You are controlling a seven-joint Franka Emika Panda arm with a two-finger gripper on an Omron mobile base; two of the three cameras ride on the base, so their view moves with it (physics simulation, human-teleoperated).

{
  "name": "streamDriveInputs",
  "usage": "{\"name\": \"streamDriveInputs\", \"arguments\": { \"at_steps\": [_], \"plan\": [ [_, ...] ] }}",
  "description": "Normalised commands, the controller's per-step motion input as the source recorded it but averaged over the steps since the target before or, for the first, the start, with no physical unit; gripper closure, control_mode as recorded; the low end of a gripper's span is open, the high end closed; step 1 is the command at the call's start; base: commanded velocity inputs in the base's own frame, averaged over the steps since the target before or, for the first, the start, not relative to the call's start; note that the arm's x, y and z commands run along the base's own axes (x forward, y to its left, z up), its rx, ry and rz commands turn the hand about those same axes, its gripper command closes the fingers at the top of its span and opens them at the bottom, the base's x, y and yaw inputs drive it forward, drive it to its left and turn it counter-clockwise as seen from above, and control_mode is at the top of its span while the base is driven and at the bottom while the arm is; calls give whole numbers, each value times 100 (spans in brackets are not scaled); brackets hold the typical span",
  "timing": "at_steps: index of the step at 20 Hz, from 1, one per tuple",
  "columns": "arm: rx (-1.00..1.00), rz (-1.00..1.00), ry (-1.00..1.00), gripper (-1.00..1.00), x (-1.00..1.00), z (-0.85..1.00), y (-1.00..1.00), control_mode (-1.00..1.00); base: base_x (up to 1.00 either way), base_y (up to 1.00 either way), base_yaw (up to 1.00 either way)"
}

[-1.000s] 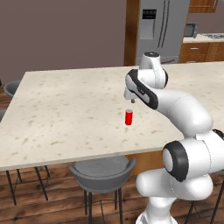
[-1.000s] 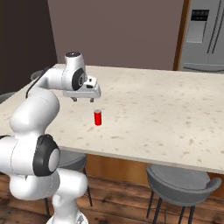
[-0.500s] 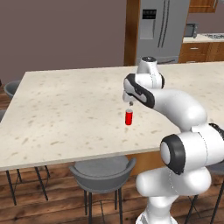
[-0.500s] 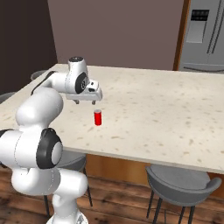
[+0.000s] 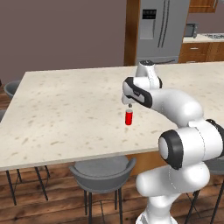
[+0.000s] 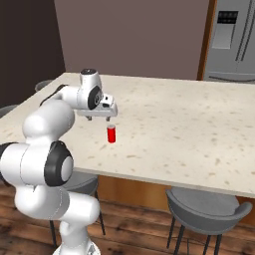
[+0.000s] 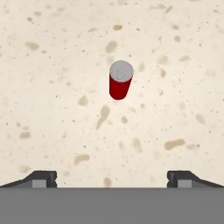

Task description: Four empty soda cans are scattered around the kitchen. Gather all the cans and cluster them next to the stove for recycling.

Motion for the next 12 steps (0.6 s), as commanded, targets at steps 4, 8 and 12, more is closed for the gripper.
{"name": "streamDriveInputs", "arguments": {
  "at_steps": [4,8,12],
  "plan": [
    [0,0,0,-100,17,-18,0,-100,0,0,0],
    [0,0,0,-100,19,-18,0,-100,0,0,0],
    [0,0,0,-100,15,-17,0,-100,0,0,0]
  ]
}}
